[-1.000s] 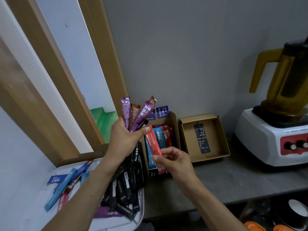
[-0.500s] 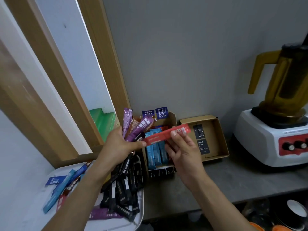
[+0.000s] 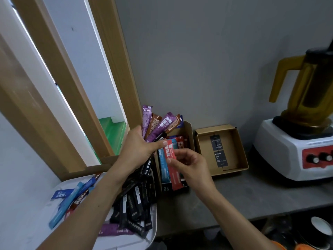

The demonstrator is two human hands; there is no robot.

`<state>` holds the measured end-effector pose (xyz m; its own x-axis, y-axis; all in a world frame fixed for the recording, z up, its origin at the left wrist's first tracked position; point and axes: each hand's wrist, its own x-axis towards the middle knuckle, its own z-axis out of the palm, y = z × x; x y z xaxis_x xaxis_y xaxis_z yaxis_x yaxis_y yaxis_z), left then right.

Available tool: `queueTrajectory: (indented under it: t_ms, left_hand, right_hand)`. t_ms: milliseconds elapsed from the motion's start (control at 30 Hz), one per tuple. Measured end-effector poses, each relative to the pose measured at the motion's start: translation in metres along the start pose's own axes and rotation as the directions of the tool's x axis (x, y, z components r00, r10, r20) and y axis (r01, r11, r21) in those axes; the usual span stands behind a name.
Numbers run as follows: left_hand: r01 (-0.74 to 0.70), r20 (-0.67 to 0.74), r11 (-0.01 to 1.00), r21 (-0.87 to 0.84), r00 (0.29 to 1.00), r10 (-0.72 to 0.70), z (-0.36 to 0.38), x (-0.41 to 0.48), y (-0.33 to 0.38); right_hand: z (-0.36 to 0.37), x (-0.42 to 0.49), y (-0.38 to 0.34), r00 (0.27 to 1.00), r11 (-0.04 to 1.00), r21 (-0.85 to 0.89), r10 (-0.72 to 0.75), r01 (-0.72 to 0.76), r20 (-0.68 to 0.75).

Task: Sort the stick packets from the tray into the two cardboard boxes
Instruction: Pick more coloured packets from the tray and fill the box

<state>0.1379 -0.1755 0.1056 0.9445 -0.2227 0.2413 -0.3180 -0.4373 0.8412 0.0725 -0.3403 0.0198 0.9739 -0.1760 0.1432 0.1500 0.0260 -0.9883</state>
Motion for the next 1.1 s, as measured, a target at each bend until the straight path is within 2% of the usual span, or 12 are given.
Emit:
queueTrajectory:
  t_ms: [233, 300, 433, 533, 667, 833, 900, 1000, 1033, 1100]
  left_hand:
    - [-0.061, -0.082, 0.998, 0.034, 0.995, 0.064, 0.011, 0.008, 0.005]
    - [-0.063, -0.126, 0.998, 0.009, 0.990, 0.063, 0.015, 0.009, 0.004]
    - [-0.059, -0.249, 0.995, -0.075, 0.968, 0.039, 0.015, 0.011, -0.003]
    - [-0.041, -0.250, 0.990, -0.138, 0.968, 0.005, 0.012, 0.009, -0.006]
    - [-0.055, -0.251, 0.974, -0.219, 0.968, -0.002, 0.009, 0.002, -0.006]
    - [-0.098, -0.249, 0.952, -0.290, 0.968, 0.024, 0.008, -0.005, -0.005]
    - [-0.082, -0.242, 0.934, -0.348, 0.970, -0.006, 0.010, -0.008, -0.006]
    - [-0.033, -0.222, 0.904, -0.427, 0.973, -0.069, 0.013, -0.010, -0.009]
    - [-0.031, -0.221, 0.902, -0.431, 0.973, -0.072, 0.014, -0.010, -0.010]
    - [-0.039, -0.214, 0.902, -0.430, 0.975, -0.060, 0.015, -0.012, -0.009]
  right_hand:
    - [-0.001, 0.004, 0.019, 0.997, 0.985, -0.170, -0.028, 0.016, -0.068]
    - [0.002, 0.006, 0.020, 0.993, 0.964, -0.265, -0.060, 0.032, -0.097]
    - [0.008, 0.009, 0.025, 0.973, 0.770, -0.630, -0.207, 0.098, -0.101]
    - [0.016, 0.015, 0.029, 0.962, 0.625, -0.775, -0.257, 0.095, -0.089]
    - [0.024, 0.023, 0.036, 0.975, 0.564, -0.825, -0.202, 0.041, -0.090]
    - [0.026, 0.027, 0.045, 0.972, 0.469, -0.883, -0.221, 0.036, -0.077]
    - [0.026, 0.025, 0.049, 0.967, 0.438, -0.897, -0.250, 0.061, -0.056]
    - [0.025, 0.018, 0.054, 0.962, 0.486, -0.868, -0.269, 0.104, -0.035]
    - [0.025, 0.015, 0.054, 0.963, 0.532, -0.839, -0.268, 0.113, -0.040]
    - [0.027, 0.004, 0.045, 0.973, 0.751, -0.650, -0.217, 0.112, -0.083]
